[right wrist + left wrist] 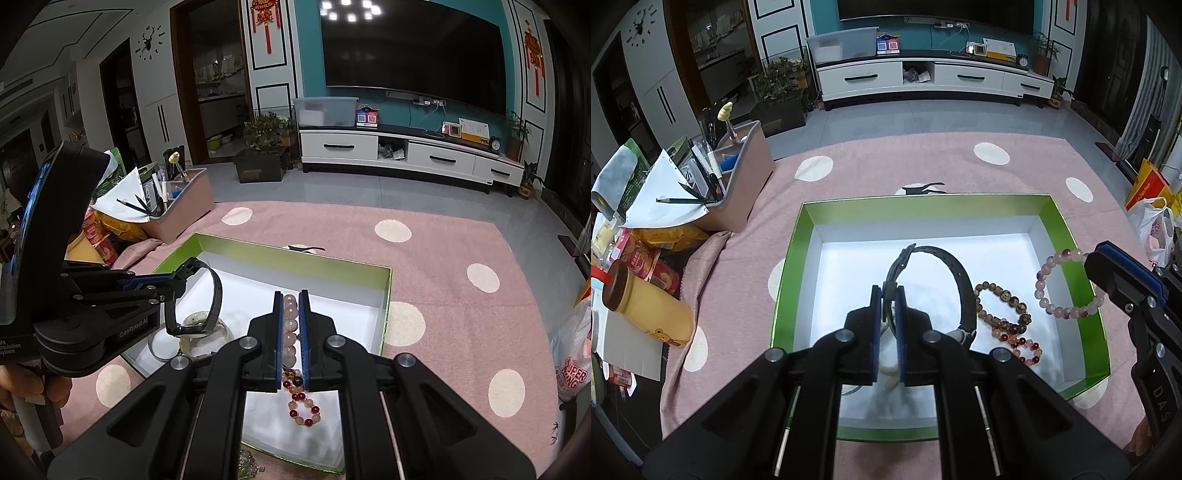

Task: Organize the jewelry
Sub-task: 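Carry the black watch with the left tool while the right tool lowers the pink bracelet into the box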

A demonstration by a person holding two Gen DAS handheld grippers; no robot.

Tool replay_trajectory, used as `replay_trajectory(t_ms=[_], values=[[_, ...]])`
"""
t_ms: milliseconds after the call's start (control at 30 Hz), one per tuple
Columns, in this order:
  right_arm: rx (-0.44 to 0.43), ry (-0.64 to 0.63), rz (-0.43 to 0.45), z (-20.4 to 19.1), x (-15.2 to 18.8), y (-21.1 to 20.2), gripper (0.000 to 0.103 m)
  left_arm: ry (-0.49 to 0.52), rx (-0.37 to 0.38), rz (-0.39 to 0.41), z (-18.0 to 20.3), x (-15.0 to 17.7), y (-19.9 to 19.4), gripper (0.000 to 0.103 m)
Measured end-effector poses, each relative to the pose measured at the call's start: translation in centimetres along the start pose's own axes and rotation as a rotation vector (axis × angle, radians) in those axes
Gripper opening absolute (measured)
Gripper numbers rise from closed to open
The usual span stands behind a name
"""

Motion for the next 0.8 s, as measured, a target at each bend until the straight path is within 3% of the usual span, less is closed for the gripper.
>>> replay_trajectory(t_ms=[800], values=[[0.008,0.021,-0.031,1.3,0.7,1.6,0.007,0.022,-0.014,-0.028,0.9,-0.2,2.2,0.007]])
Point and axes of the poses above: each gripper's, at about its wrist camera, not at the fingertips, and y roughly the way its jaws point, z to its right, x to its underside, the point moved 10 cm from there along y, roughly the way its jaws point, and after that the axes turned 4 degrees about -z, right-handed, at the moved point
